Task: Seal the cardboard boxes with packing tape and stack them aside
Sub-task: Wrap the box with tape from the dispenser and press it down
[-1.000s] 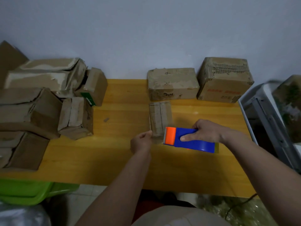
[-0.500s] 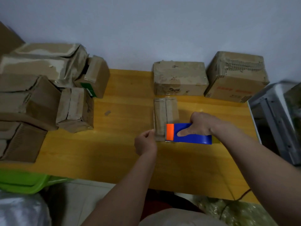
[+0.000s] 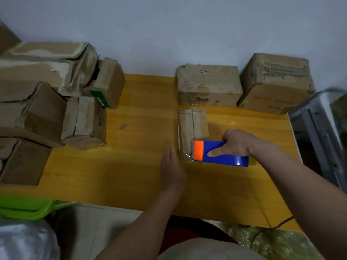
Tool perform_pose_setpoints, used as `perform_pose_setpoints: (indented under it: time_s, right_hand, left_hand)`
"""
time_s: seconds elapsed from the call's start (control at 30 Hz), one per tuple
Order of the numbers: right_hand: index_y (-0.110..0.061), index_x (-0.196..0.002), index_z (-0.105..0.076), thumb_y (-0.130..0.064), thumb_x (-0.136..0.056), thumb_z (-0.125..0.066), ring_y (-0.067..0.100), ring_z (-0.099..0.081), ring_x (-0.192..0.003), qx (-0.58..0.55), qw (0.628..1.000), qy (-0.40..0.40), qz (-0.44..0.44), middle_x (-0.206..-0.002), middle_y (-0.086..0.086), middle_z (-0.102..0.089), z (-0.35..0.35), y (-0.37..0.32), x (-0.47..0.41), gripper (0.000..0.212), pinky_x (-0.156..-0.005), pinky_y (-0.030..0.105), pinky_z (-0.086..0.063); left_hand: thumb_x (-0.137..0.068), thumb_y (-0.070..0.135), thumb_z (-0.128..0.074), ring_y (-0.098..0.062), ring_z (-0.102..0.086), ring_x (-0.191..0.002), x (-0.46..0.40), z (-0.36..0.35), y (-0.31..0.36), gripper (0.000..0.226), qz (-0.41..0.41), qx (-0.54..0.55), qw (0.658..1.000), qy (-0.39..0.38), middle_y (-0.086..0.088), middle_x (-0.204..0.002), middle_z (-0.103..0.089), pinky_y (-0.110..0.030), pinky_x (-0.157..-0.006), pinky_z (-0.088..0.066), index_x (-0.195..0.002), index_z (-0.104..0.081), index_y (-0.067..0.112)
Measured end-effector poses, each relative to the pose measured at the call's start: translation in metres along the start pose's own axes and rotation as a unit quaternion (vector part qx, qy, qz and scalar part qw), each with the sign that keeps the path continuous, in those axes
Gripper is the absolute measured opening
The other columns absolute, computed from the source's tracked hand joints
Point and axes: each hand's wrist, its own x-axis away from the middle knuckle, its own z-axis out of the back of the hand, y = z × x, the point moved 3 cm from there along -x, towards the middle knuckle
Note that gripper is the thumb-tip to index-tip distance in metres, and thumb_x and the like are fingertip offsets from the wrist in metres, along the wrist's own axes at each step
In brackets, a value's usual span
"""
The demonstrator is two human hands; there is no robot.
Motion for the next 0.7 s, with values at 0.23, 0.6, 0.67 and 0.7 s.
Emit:
perform_pose_setpoints:
  time_s: [0.23,0.6,0.67,0.7]
  right_hand:
    - [-0.018,-0.096,-0.058,-0.064,-0.07,-0.069,0.021,-0.062,-0.088,-0.007,1.0,-0.008,0.002,-0.094,0.004,-0.065,-0.001,0.002,0.002,0.054,-0.079,0.034,-0.051]
    - [-0.017,-0.09,-0.063,-0.059,-0.069,-0.074,0.017,-0.062,-0.077,-0.057,0.998,-0.037,0.0,-0.084,0.001,-0.065,0.002,0.03,0.011,0.048,-0.064,0.026,-0.048]
    - [-0.016,-0.084,-0.064,-0.059,-0.068,-0.074,0.019,-0.062,-0.072,-0.064,0.997,-0.047,-0.01,-0.078,0.002,-0.065,0.007,0.049,0.017,0.047,-0.063,0.027,-0.046]
    - [-0.016,-0.081,-0.063,-0.059,-0.067,-0.074,0.019,-0.061,-0.07,-0.071,0.996,-0.05,-0.015,-0.075,0.002,-0.065,0.008,0.056,0.02,0.046,-0.062,0.027,-0.045]
  left_hand:
    - [-0.102,0.036,-0.043,-0.014,-0.059,-0.089,-0.018,0.005,0.019,0.043,0.019,0.111,0.993,-0.046,-0.004,-0.105,-0.067,-0.022,-0.068,-0.041,-0.139,-0.051,0.015]
    - [-0.105,0.036,-0.027,-0.033,-0.058,-0.111,-0.022,0.0,0.022,0.045,0.088,0.023,0.996,-0.017,-0.011,-0.119,-0.066,-0.044,-0.102,-0.04,-0.147,-0.04,0.027]
    - [-0.106,0.036,-0.024,-0.028,-0.058,-0.113,-0.019,0.0,0.026,0.045,0.089,0.01,0.996,-0.018,-0.008,-0.118,-0.067,-0.046,-0.113,-0.029,-0.148,-0.037,0.028]
    - [-0.106,0.037,-0.024,-0.027,-0.058,-0.113,-0.017,0.0,0.029,0.045,0.088,0.01,0.996,-0.016,-0.007,-0.116,-0.068,-0.046,-0.114,-0.028,-0.148,-0.037,0.028]
